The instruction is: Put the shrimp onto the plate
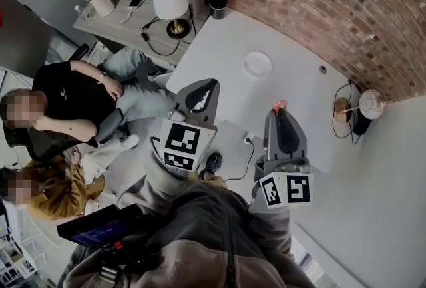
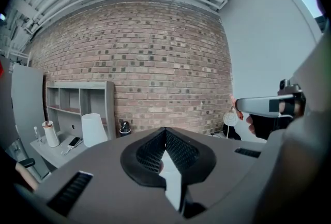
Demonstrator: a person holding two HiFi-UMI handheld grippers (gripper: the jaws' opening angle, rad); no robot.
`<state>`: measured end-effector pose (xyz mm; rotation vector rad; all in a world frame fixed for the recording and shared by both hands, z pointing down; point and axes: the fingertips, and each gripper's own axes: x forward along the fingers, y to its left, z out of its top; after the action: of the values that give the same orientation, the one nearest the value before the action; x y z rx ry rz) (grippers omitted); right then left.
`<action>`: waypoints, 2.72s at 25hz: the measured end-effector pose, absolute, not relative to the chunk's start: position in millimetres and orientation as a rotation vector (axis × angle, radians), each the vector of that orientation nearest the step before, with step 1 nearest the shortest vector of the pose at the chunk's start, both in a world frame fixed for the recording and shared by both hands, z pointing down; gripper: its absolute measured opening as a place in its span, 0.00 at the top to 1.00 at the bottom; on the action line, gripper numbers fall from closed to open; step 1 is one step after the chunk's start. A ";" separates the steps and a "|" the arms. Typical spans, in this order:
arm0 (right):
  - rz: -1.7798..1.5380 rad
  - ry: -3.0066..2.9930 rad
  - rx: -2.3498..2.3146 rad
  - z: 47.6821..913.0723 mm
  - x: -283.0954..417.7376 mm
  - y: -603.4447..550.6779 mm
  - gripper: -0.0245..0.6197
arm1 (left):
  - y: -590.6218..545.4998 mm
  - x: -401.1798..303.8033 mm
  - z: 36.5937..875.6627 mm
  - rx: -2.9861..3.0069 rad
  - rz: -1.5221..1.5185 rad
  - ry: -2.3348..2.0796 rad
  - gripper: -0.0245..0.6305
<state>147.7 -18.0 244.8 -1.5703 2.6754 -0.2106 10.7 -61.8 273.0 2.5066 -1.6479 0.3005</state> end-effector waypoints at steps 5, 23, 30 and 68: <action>-0.182 2.675 -1.571 248.1 131.6 -39.2 0.87 | -63.4 -4.5 272.6 2.566 0.255 -1.595 0.96; -0.319 2.818 -1.618 326.3 94.2 -99.7 0.88 | -111.4 -46.0 372.7 2.348 0.351 -1.512 0.96; -0.431 2.877 -1.661 376.7 91.4 -110.8 0.88 | -123.3 -48.5 418.5 2.331 0.402 -1.471 0.96; -0.805 3.050 -1.789 564.3 115.0 -153.5 0.88 | -100.9 -48.4 608.2 1.964 0.765 -1.219 0.96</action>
<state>115.0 -153.5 564.3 -1.7891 3.0497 -0.8049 -48.4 -100.9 608.2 1.9641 -1.2194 0.7648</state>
